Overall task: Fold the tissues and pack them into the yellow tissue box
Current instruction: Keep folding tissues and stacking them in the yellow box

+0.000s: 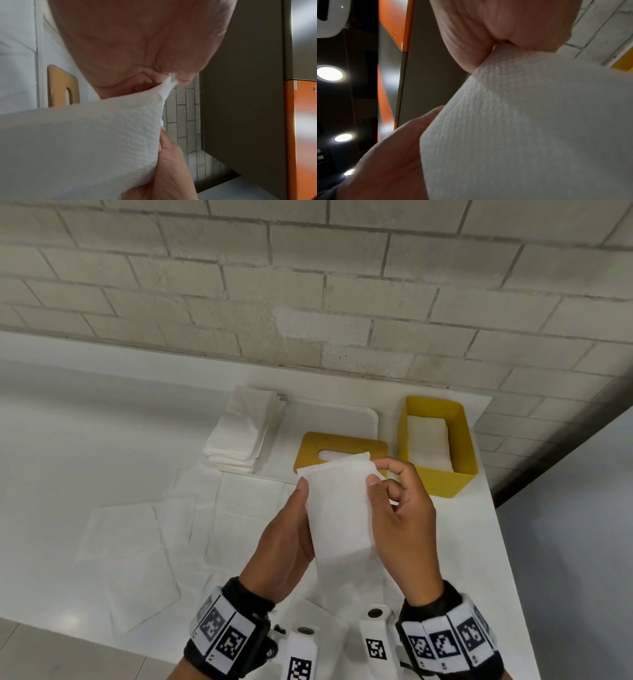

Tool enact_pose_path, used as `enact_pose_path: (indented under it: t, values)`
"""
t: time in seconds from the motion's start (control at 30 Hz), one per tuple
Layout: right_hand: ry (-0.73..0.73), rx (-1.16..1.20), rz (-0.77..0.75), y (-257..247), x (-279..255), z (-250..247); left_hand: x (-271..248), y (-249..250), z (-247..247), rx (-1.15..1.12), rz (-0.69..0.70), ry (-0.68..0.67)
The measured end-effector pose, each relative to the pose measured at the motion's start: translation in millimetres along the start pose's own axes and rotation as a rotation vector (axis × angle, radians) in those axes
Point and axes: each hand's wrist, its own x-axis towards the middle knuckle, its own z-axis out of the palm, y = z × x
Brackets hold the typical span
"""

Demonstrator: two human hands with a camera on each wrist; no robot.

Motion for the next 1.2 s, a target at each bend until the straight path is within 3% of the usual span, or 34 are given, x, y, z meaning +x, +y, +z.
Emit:
enact_pose_path:
  t: [0.33,0.5,0.6,0.7,0.83,1.1,1.2]
  values:
    - [0.005,-0.037,0.033,-2.8,-4.3,-3.0,-5.0,-8.1,-2.2,0.115,-0.026,0.085]
    - [-0.078,-0.039,0.117,18.4,-2.9,-8.7,-3.7,-4.6,-10.8,0.093,0.000,0.265]
    - [-0.148,-0.290,0.275,73.0,8.8,-29.9,-6.4,5.0,-31.6,0.039,0.034,0.364]
    - [-0.348,-0.689,0.415,117.8,8.8,-50.4,-13.0,11.1,-57.5,0.059,0.053,0.425]
    - [-0.425,-0.916,0.388,129.4,-1.2,-52.3,-21.6,9.7,-81.0,0.139,0.049,0.472]
    - [-0.405,-0.994,0.344,124.1,-5.1,-34.4,-28.4,-0.1,-82.1,0.209,-0.010,0.469]
    - [-0.359,-0.945,0.393,125.3,5.9,-36.7,-29.1,-2.5,-80.7,0.219,-0.021,0.462]
